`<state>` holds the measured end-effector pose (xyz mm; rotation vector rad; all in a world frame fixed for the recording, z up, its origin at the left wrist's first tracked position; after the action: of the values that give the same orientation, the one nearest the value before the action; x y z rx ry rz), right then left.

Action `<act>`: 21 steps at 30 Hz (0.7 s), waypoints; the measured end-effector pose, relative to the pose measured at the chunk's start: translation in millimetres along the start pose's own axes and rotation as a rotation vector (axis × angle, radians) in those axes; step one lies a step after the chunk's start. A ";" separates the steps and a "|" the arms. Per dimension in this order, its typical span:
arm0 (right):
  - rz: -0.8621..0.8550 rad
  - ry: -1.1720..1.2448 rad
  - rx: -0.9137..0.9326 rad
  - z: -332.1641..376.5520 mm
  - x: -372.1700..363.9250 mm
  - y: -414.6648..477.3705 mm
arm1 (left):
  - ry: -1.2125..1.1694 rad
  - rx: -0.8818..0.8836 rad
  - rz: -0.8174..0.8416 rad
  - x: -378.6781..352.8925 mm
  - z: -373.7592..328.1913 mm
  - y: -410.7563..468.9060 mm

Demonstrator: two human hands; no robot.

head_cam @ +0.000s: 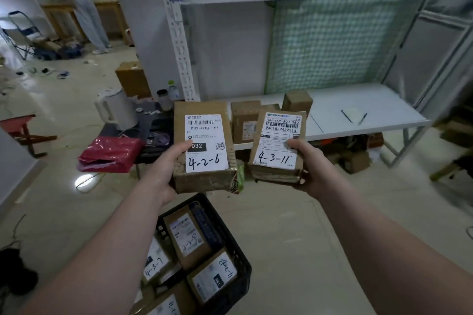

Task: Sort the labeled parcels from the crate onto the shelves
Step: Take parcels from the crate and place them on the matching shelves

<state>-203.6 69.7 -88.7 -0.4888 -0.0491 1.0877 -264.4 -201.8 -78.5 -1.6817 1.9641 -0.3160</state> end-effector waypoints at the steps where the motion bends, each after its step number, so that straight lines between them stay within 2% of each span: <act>1: -0.022 0.004 -0.003 4.2 16.7 4.8 | 0.012 0.008 0.008 -16.5 2.2 6.2; 11: -0.298 0.136 -0.002 77.5 208.6 76.4 | 0.064 0.060 0.073 -214.3 26.4 68.0; 16: -0.296 0.150 0.021 103.5 267.0 114.6 | 0.052 0.049 0.068 -270.7 38.2 86.9; 21: -0.248 0.192 -0.026 92.0 289.3 155.9 | 0.020 0.073 -0.002 -288.2 40.4 103.7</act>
<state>-222.0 408.3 -126.8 -0.5921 0.0446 0.7954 -306.1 103.9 -94.9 -1.6404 1.9413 -0.4022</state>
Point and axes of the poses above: each hand's wrist, its own y-axis towards the middle knuckle, its own x-axis out of the back of the hand, z = x × y, the point moved 3 cm from there along y, towards the middle knuckle, and after that the axes turned 6 degrees about x, right-handed, at the moved point
